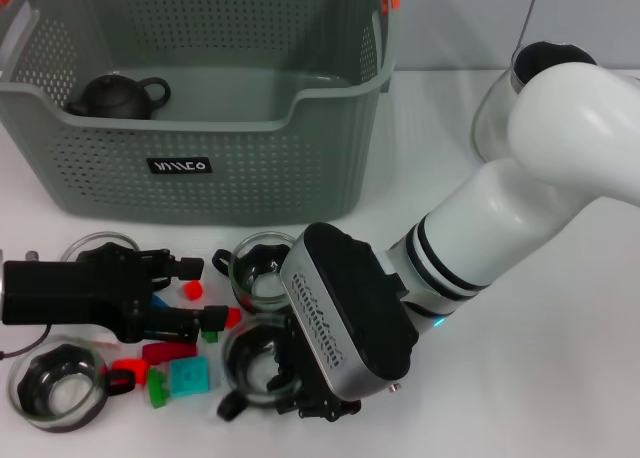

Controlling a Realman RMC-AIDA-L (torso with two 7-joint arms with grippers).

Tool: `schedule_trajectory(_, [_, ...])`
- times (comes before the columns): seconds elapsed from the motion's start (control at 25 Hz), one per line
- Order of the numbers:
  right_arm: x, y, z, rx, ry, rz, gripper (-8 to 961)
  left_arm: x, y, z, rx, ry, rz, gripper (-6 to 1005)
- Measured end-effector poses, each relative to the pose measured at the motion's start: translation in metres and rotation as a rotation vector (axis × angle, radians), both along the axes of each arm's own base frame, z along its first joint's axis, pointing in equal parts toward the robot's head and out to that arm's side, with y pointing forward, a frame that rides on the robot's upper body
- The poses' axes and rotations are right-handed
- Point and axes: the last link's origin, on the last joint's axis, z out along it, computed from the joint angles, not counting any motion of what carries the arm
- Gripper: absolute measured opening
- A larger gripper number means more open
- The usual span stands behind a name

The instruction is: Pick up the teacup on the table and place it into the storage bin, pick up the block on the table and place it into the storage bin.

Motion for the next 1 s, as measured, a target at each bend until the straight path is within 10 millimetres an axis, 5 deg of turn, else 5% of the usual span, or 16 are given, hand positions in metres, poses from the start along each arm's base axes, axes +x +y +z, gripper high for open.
schedule_trajectory(0.28, [-0.004,0.002,0.003,0.011,-0.006,-0.025,92,-0.001,-0.002,0.000,-0.002,0.000,0.003,890])
schedule_trajectory(0.68, [-0.006,0.002,0.012,0.021,-0.012,-0.071,68,-0.001,-0.004,0.000,-0.009,-0.004,-0.001,890])
schedule_trajectory(1.0, [0.001,0.004,0.045,0.020,0.083,-0.203,67,-0.006,-0.006,0.006,0.017,-0.002,0.016,890])
